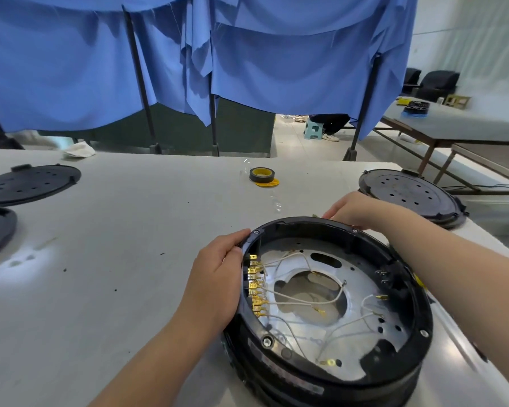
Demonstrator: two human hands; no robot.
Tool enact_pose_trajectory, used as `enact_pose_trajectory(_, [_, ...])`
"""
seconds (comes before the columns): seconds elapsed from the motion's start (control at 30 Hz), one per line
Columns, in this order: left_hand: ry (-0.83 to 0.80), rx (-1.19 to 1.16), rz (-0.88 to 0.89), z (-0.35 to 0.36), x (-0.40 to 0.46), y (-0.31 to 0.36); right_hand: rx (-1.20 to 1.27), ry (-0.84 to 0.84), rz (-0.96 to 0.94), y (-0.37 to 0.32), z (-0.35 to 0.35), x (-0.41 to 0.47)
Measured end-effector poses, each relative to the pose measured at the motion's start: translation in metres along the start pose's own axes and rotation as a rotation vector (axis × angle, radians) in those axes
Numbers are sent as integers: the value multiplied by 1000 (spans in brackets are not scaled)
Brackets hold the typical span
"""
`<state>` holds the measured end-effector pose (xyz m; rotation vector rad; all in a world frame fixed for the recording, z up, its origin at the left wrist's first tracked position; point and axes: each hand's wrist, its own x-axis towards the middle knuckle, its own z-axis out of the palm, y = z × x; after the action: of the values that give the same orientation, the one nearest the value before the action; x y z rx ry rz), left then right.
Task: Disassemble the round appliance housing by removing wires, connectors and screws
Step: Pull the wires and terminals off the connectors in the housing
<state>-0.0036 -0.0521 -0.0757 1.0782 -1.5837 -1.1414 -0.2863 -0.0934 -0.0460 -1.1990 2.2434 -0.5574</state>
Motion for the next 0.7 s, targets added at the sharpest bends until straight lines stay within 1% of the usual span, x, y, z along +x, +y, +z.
enact_pose_trajectory(0.07, [1, -6, -3, 0, -1, 1, -2, 4, -36, 0, 4, 7])
enact_pose_trajectory(0.23, [-4, 5, 4, 0, -2, 2, 96, 53, -130, 1, 6, 22])
enact_pose_trajectory(0.43, [2, 13, -2, 0, -3, 3, 16, 93, -261, 2, 11, 27])
enact_pose_trajectory(0.53, [6, 4, -7, 0, -3, 3, -19, 146, -304, 1, 7, 23])
enact_pose_trajectory(0.7, [6, -10, -13, 0, -1, 2, 50, 185, -390, -15, -5, -5])
